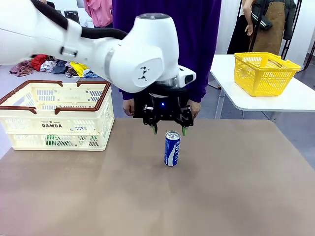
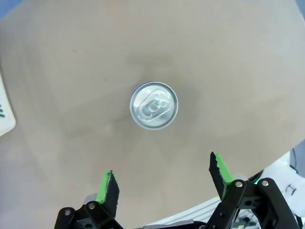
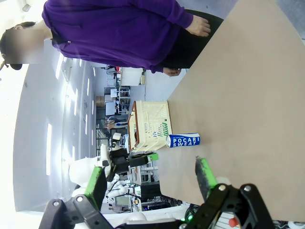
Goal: Place the drinks into the Shopping basket.
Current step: Pick up one drink and place it into the Shopping basket.
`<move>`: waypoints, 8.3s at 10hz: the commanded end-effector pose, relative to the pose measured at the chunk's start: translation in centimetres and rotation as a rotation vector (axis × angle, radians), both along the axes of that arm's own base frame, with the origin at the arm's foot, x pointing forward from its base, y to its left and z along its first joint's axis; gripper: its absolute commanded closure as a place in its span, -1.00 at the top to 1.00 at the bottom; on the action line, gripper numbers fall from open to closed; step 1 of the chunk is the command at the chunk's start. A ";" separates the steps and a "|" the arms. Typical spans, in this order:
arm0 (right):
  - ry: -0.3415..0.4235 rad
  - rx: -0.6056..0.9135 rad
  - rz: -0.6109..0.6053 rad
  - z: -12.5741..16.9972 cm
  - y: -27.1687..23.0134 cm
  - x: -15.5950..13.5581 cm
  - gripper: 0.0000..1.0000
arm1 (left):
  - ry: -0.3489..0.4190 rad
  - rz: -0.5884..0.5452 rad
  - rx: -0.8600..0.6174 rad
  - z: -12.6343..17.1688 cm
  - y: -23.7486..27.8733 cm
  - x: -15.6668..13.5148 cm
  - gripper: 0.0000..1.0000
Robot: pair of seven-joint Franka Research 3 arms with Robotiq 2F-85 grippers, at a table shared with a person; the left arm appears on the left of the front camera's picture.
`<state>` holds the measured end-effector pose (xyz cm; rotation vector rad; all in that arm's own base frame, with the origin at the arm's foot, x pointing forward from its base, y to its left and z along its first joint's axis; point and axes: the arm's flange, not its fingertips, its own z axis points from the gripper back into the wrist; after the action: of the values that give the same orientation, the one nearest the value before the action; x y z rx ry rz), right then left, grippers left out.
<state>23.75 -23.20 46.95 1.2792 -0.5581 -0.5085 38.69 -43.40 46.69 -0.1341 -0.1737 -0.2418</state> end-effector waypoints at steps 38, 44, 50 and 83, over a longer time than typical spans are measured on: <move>-0.026 0.009 -0.004 0.2 -0.1 0.2 1.00 | -0.133 0.183 0.053 9.4 1.0 -1.4 -1.00; -0.026 0.009 -0.004 0.2 -0.1 0.2 1.00 | -0.162 0.243 0.029 9.5 2.1 0.1 -1.00; -0.026 0.009 -0.004 0.2 -0.1 0.2 1.00 | -0.256 0.048 -0.079 16.5 19.5 8.6 -1.00; -0.026 0.009 -0.004 0.2 -0.1 0.2 1.00 | -0.001 0.523 0.064 -4.5 31.3 22.0 -1.00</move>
<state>23.73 -23.21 46.95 1.2791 -0.5584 -0.5092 60.44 -10.74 41.32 -0.0104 -0.1952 0.2485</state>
